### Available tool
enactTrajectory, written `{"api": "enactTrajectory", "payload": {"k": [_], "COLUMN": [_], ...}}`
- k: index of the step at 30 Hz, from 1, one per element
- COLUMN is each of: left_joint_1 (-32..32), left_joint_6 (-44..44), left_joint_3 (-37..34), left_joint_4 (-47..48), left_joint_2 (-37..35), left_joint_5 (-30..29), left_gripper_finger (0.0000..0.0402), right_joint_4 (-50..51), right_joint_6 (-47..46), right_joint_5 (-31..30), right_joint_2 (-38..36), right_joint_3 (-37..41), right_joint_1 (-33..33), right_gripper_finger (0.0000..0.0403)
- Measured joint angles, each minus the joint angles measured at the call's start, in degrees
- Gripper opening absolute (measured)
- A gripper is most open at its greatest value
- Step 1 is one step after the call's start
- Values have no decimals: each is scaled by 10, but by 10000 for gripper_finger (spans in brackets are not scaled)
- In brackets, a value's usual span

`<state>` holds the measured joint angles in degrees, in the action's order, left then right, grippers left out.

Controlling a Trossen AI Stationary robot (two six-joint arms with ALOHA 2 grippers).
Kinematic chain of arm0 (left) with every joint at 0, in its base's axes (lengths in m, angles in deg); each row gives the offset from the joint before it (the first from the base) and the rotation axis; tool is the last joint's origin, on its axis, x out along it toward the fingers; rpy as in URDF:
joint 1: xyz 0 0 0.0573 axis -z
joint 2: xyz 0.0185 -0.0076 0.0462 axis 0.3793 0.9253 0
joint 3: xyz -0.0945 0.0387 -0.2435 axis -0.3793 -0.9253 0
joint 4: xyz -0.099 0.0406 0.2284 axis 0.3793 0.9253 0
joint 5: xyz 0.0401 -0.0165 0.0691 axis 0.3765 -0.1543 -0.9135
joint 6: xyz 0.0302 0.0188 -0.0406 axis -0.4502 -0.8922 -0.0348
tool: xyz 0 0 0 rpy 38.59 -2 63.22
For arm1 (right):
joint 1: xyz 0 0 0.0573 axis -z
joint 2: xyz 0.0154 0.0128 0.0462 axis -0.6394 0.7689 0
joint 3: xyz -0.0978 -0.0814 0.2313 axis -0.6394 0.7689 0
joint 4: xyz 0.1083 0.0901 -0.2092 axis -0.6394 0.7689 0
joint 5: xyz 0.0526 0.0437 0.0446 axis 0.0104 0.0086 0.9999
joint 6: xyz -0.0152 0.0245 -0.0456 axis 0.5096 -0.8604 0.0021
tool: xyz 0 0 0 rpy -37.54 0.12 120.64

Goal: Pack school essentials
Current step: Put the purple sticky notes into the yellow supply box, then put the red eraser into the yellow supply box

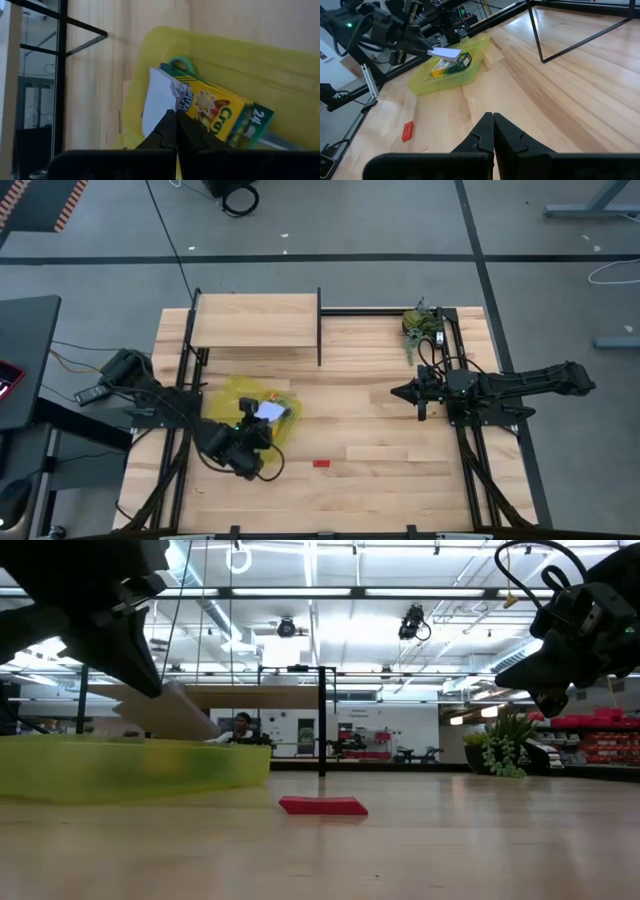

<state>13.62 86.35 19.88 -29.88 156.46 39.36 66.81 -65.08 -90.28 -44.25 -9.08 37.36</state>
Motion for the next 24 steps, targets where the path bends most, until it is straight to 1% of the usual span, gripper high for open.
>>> {"api": "enactTrajectory", "payload": {"k": [6,10,13,19,24], "left_joint_1": [4,-6,-8,-7,1], "left_joint_6": [12,26,27,33,36], "left_joint_3": [-4,-4,-4,-4,-4], "left_joint_4": [2,-1,-3,-6,-42], "left_joint_2": [0,0,0,0,0], "left_joint_5": [7,39,58,60,62], "left_gripper_finger": [1,15,36,93,132], "right_joint_4": [0,0,0,0,0], "right_joint_6": [0,0,0,0,0], "right_joint_5": [0,0,0,0,0], "right_joint_2": [0,0,0,0,0], "right_joint_3": [0,0,0,0,0], "right_joint_1": [0,0,0,0,0], "right_gripper_finger": [10,10,10,10,10]}}
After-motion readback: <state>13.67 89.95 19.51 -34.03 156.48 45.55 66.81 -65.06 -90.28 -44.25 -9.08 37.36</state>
